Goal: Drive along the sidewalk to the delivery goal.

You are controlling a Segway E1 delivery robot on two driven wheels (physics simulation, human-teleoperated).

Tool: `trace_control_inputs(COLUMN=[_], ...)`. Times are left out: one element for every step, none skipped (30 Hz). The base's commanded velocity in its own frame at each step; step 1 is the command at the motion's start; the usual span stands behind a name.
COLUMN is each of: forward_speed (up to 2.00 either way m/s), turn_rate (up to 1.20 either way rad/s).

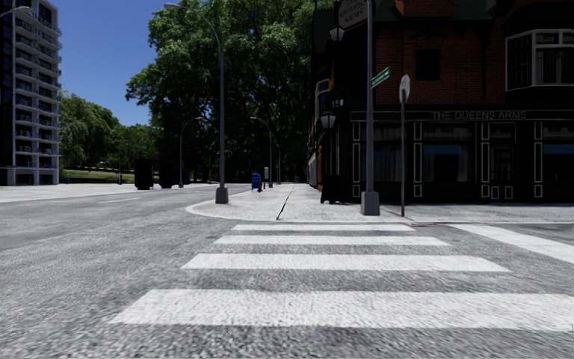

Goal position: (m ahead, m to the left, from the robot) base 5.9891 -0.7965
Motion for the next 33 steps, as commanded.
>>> trace_control_inputs(forward_speed=[2.00, 2.00, 2.00, 2.00, 2.00, 2.00, 2.00, 2.00, 2.00, 2.00, 2.00, 2.00, 2.00, 2.00, 2.00, 2.00, 2.00, 2.00, 2.00, 2.00, 2.00, 2.00, 2.00, 2.00, 2.00, 2.00, 2.00, 2.00, 2.00, 2.00, 2.00, 2.00, 2.00], turn_rate=[0.00, 0.00, 0.00, 0.00, 0.00, 0.00, 0.00, 0.00, 0.00, 0.00, 0.00, 0.00, 0.00, 0.00, 0.00, 0.00, 0.00, 0.00, 0.00, 0.00, 0.00, 0.00, 0.00, 0.00, 0.00, 0.00, 0.00, 0.00, 0.00, 0.00, 0.00, 0.00, 0.00])
